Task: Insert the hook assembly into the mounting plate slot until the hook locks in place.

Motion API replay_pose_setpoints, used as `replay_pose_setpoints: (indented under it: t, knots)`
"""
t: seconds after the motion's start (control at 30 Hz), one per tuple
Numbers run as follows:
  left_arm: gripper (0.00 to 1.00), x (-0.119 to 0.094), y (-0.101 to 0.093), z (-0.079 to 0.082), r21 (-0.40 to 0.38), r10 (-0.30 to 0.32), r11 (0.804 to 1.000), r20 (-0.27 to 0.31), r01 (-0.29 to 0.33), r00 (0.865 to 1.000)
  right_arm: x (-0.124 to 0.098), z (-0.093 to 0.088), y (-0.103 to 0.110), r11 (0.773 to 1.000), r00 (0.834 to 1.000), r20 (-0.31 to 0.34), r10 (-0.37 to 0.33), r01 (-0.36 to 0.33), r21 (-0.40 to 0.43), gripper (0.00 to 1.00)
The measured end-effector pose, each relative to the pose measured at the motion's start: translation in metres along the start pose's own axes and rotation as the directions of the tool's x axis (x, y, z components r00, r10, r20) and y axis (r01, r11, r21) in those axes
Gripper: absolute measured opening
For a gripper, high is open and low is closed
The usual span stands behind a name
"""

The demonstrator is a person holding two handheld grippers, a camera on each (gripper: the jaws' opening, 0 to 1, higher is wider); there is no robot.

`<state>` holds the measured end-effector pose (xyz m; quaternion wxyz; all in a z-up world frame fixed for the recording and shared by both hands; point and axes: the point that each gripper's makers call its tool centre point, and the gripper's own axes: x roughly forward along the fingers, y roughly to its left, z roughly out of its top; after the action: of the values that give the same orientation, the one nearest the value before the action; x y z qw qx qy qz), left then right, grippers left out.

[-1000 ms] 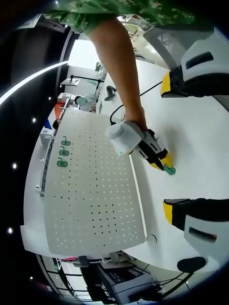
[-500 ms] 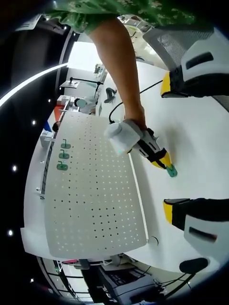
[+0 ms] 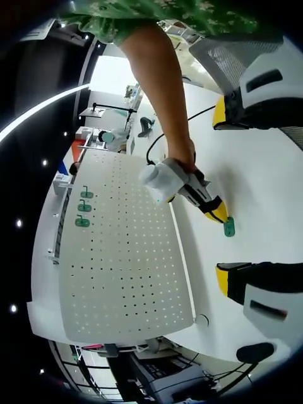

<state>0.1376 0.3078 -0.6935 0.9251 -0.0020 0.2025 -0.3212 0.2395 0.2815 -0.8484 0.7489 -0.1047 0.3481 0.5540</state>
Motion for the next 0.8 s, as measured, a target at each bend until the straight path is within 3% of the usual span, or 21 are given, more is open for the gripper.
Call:
replay_pose_setpoints:
  t: [0.43,0.8]
  knots:
    - [0.89,0.001,0.000,-0.001,-0.003,-0.002,1.000,0.001,0.002,1.000,-0.001,-0.002,0.008,0.987,0.998,0.032,0.048,-0.053,0.149,0.01]
    - [0.88,0.002,0.000,-0.002,-0.006,-0.005,1.000,0.001,0.005,1.000,-0.004,-0.001,0.019,0.973,0.995,0.072,0.069,-0.083,0.214,0.00]
